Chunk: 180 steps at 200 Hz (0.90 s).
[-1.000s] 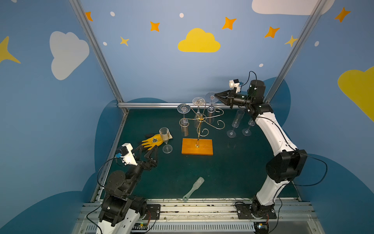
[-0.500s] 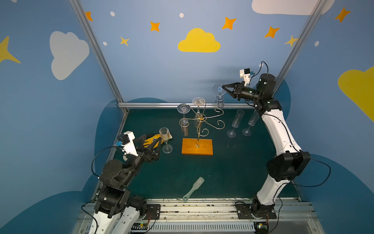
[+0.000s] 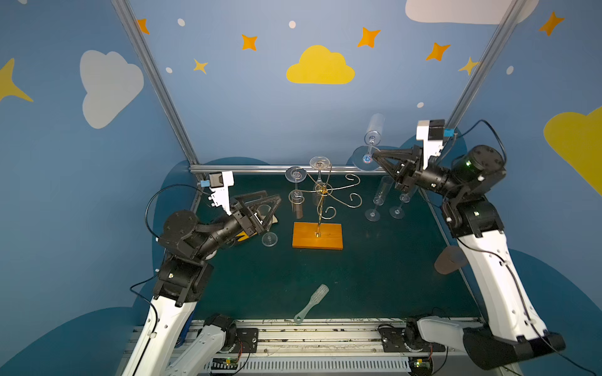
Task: Take the wine glass off the wine glass rack
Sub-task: Pick up the wine glass from the wine glass rack.
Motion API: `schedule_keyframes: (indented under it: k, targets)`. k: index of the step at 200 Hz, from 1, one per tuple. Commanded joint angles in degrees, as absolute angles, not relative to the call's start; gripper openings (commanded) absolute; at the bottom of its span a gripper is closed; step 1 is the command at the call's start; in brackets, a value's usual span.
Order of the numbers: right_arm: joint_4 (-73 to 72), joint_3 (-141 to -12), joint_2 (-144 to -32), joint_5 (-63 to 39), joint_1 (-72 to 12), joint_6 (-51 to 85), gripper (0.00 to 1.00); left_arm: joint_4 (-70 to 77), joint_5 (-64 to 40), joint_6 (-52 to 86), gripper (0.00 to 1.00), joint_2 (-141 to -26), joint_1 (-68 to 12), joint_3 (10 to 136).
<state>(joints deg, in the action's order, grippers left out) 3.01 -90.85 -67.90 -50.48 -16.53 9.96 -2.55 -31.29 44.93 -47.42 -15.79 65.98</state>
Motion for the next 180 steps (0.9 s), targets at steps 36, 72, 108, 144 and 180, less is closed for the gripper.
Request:
schedule_keyframes:
  k: [36,72,108,144,180]
  targets:
    - [4.6,-78.7,-57.1,-51.3,-27.0,-22.2,0.00,7.6,-41.5,62.4,0.93,-53.7,-18.8,68.4]
    - [10.1,-76.0,-55.8,-49.8,-35.9,-35.2,0.00,6.5,-41.8,59.2,0.93,-57.1,-25.4,70.8]
    - [14.4,-75.6,-56.8,-43.7,-45.4,-45.2,0.00,9.4,-44.3,59.1,0.85,-60.7,-29.5,71.6]
    - [15.9,-76.0,-58.8,-37.0,-52.4,-50.7,0.00,8.7,-44.4,55.5,0.74,-62.0,-32.4,72.1]
    - [14.3,-74.9,-59.6,-31.6,-56.4,-54.9,0.00,9.0,-44.3,55.5,0.53,-62.2,-33.2,71.3]
